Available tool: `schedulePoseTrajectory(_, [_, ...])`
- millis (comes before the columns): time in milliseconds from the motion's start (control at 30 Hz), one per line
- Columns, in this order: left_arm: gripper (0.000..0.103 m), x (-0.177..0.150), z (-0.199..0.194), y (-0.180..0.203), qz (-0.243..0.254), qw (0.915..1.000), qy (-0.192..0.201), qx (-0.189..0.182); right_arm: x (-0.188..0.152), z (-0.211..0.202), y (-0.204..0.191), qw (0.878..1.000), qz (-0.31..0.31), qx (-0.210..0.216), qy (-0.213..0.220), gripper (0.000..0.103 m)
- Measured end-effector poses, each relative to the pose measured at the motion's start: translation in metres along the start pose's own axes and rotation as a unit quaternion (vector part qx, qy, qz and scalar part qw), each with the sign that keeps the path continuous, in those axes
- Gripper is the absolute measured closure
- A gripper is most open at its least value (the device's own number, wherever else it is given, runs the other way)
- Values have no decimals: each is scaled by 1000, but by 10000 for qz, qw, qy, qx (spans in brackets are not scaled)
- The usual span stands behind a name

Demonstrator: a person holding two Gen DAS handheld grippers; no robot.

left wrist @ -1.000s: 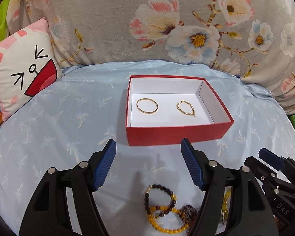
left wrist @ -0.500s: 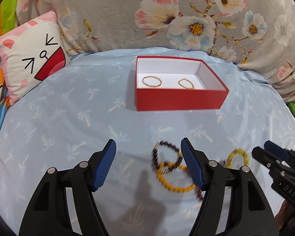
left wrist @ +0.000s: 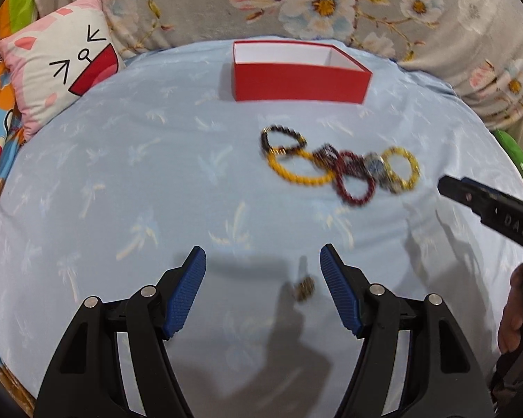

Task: Organize jewelry
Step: 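Move both tools back from the box to the jewelry row, then grasp a small flower ring with the left tool while the right tool grasps another flower ring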

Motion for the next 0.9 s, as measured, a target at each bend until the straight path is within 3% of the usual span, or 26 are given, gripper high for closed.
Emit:
schedulePoseTrajectory(467, [58, -17, 13, 23, 69, 9995, -146, -279, -25, -4, 0, 9999, 13, 37, -125, 52])
schedulePoseTrajectory(667, [72, -17, 17, 29, 121, 9993, -136, -315, -26, -4, -1, 9999, 9, 70, -130, 52])
schedulePoseTrajectory(767, [86, -16, 17, 32, 163, 9992, -120, -341, -27, -1, 0, 9998, 27, 82, -156, 52])
schedulePoseTrajectory(900, [86, -14, 17, 33, 172, 9991, -79, -367, -28, 3, 0, 9997, 40, 94, -206, 52])
Point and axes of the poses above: each gripper's, at about its wrist camera, not at the fingertips, and z roughly the way its jaws point, y to its right, x to its top, the point moved 6 cm from there along z, roughly the way its jaws point, and after that the axes turned 15 degrees about z, right-handed, at the moved point
